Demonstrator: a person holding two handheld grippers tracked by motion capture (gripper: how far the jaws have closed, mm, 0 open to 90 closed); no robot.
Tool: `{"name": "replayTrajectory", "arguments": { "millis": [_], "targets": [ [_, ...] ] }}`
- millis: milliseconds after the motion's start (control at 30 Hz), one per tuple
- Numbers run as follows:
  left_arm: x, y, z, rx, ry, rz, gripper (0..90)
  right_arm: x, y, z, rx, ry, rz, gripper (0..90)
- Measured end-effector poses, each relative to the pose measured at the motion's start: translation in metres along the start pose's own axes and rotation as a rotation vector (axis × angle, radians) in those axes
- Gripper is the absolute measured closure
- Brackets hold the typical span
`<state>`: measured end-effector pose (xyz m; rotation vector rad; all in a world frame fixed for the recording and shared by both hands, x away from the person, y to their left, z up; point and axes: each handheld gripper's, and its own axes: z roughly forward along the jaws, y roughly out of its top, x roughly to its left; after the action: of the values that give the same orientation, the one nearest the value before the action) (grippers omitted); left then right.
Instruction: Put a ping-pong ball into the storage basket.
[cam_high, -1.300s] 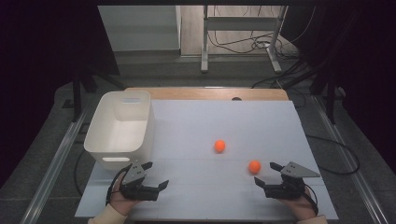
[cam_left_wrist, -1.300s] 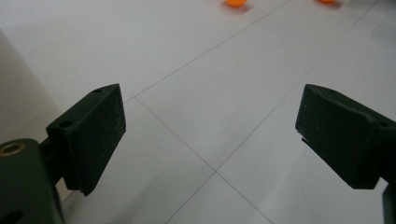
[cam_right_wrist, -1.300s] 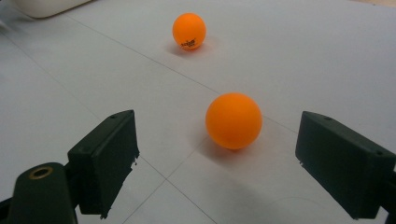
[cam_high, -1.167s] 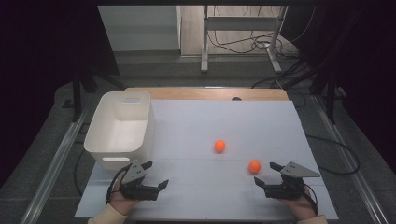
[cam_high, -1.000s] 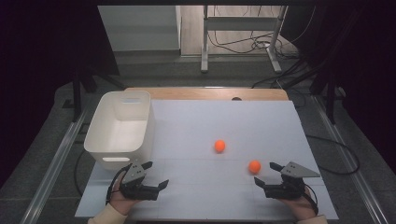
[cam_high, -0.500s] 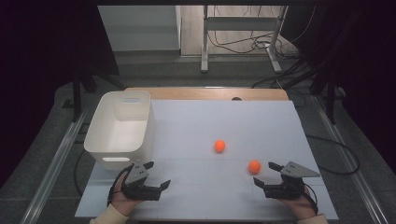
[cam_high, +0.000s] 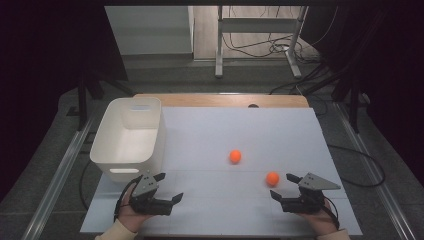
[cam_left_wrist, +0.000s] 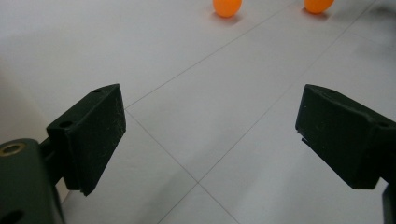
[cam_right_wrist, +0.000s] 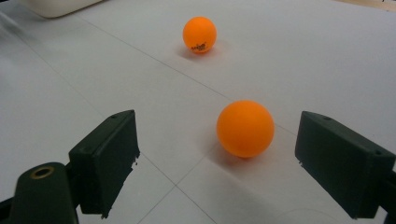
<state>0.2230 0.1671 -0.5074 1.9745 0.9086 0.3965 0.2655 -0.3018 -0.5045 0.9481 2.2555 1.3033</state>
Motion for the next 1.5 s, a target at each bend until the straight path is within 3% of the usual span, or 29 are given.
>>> {"name": "replayTrajectory", "arguments": {
  "millis": [367, 767, 967, 1500],
  "targets": [
    [-0.009, 0.013, 0.006, 0.013, -0.007, 0.012, 9.4, 0.0, 0.001, 0.003, -0.003, 0.009, -0.009, 14.1],
    [-0.007, 0.02, 0.009, 0.001, -0.017, 0.015, 9.5, 0.0, 0.001, 0.004, 0.006, 0.009, -0.017, 14.1],
    [-0.01, 0.025, 0.011, -0.004, -0.036, 0.035, 9.5, 0.001, 0.001, 0.005, 0.012, 0.016, -0.019, 14.3],
    [-0.021, 0.042, 0.033, 0.02, -0.067, 0.063, 9.6, 0.002, 0.001, 0.004, 0.013, 0.021, -0.029, 14.3]
  ]
}}
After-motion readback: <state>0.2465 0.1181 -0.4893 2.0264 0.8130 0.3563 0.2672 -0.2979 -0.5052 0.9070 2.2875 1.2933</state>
